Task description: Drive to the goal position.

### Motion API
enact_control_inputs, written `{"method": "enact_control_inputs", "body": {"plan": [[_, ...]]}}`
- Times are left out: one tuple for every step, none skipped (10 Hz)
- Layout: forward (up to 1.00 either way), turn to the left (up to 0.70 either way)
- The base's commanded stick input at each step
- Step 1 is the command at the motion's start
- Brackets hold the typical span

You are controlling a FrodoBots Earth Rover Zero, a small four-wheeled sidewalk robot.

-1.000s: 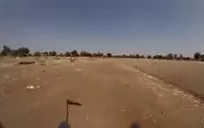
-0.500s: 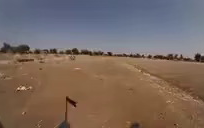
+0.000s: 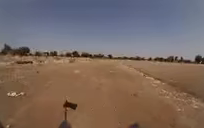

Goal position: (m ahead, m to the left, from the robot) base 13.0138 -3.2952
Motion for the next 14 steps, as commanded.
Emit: {"method": "enact_control_inputs", "body": {"plan": [[0.5,0.0],[0.5,0.0],[0.5,0.0],[0.5,0.0],[0.5,0.0],[0.5,0.0],[0.5,0.0],[0.5,0.0],[0.5,0.0],[0.5,0.0],[0.5,0.0],[0.5,0.0],[0.5,0.0],[0.5,0.0]]}}
